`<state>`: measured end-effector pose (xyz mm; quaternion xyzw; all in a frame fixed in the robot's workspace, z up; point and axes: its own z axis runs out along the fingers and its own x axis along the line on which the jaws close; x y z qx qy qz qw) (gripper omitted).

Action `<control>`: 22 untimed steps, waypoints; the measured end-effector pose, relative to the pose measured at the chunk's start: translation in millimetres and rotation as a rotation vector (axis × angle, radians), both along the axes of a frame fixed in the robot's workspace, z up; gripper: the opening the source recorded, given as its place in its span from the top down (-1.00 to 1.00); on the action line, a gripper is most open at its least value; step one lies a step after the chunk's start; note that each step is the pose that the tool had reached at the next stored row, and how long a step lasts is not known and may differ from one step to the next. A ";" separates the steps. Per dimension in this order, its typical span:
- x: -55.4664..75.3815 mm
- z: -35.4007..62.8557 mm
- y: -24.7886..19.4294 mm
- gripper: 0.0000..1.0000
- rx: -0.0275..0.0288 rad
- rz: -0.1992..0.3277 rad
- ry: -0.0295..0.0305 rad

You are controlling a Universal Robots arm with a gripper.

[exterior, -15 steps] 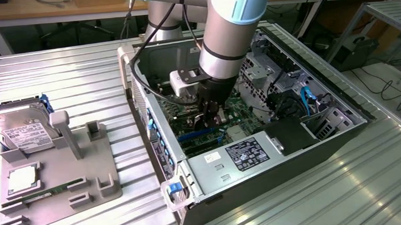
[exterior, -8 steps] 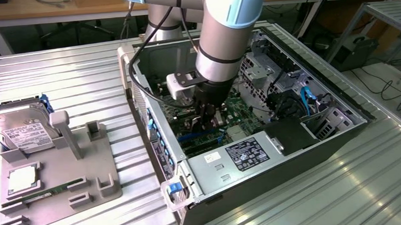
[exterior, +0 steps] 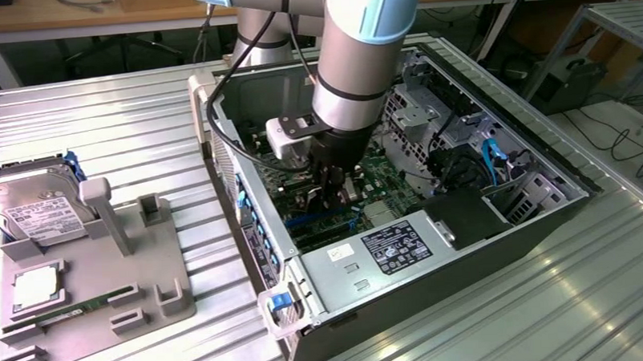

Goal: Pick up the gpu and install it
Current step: 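Insert the gpu into the slot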

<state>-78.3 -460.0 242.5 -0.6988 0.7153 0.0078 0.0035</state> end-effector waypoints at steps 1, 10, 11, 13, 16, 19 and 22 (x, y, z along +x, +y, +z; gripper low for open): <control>0.0 0.0 0.4 0.44 0.0000 0.000 0.0000; 0.0 -1.9 0.7 0.44 0.0000 0.000 0.0001; 0.0 -2.2 0.7 0.44 -0.0001 0.000 0.0000; -0.1 -2.8 0.7 0.44 -0.0001 0.000 0.0000; -0.6 -3.5 0.9 0.44 0.0000 0.000 0.0000; -0.7 -3.8 1.1 0.44 0.0000 0.000 0.0000; -0.7 -3.8 1.3 0.44 0.0000 0.000 0.0000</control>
